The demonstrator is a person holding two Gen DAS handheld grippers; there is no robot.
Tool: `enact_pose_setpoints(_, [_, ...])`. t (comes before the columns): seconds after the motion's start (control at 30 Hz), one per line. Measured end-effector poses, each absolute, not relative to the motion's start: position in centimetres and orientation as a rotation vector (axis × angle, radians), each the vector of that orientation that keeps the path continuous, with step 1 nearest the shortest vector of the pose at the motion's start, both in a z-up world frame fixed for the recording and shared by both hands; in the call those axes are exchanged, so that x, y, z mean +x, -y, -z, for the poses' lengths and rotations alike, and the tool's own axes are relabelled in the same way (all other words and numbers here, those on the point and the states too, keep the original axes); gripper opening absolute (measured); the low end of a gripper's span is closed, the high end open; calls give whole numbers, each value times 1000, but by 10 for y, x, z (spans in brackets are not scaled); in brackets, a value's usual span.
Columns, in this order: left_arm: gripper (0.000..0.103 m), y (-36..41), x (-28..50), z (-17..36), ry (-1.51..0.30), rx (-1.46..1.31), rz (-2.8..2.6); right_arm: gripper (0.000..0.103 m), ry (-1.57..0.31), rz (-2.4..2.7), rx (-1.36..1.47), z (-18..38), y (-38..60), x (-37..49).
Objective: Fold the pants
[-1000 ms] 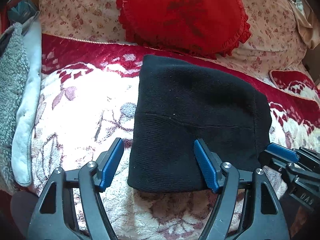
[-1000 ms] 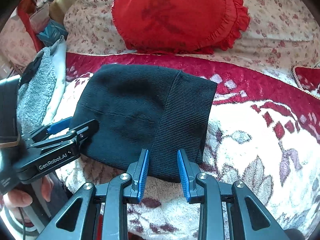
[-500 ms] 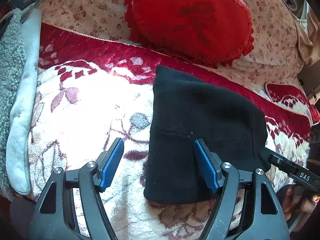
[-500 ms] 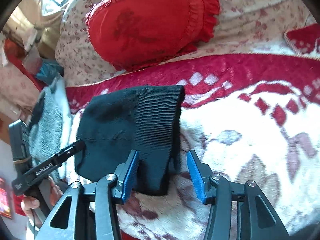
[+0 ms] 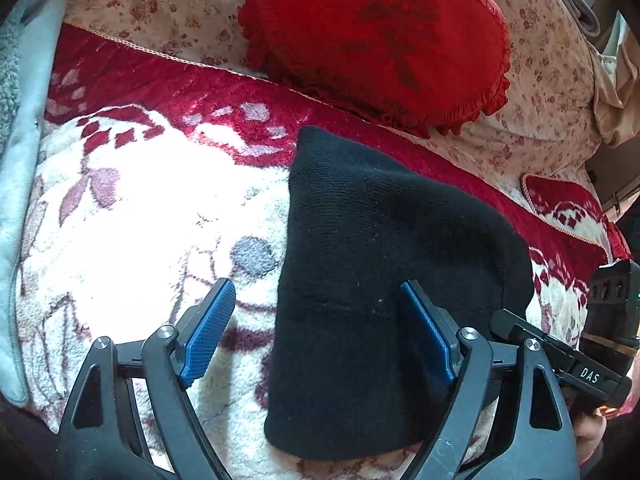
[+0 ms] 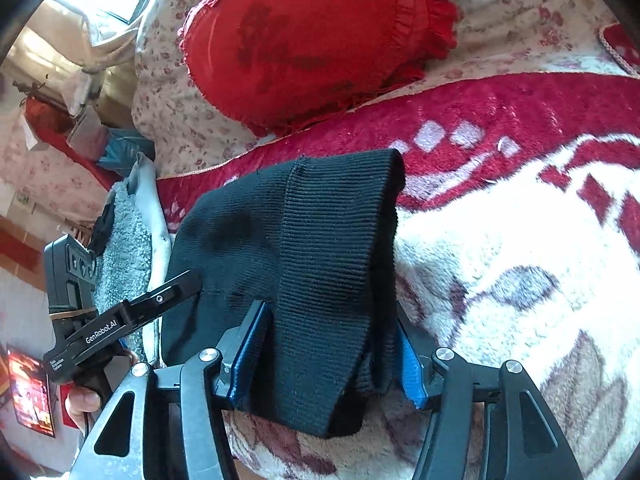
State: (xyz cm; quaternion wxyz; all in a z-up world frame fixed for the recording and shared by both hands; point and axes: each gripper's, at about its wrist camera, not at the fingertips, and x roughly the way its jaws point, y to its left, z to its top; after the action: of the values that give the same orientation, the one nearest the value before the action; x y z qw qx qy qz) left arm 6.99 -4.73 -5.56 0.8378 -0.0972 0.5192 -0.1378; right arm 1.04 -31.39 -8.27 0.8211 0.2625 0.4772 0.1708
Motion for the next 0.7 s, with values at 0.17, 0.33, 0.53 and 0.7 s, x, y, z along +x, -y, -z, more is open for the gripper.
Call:
enact_pose_setpoints(0.17, [86,53,74,61,-1104,-217,308,60,-994,-373,569,85,314,15])
enact_pose_setpoints(0.33, [85,60,71,66,-1094,-256,330,58,-962,-350,550,84,306,18])
enact_pose_setpoints(0.53, [55,67,62,54,-1062,-226,352,39,-930,-319,422,62,291,13])
enact_pose_setpoints(0.7, [49,63,71,29,-1008,-211,358,36,-866,-327,329,30,281,15])
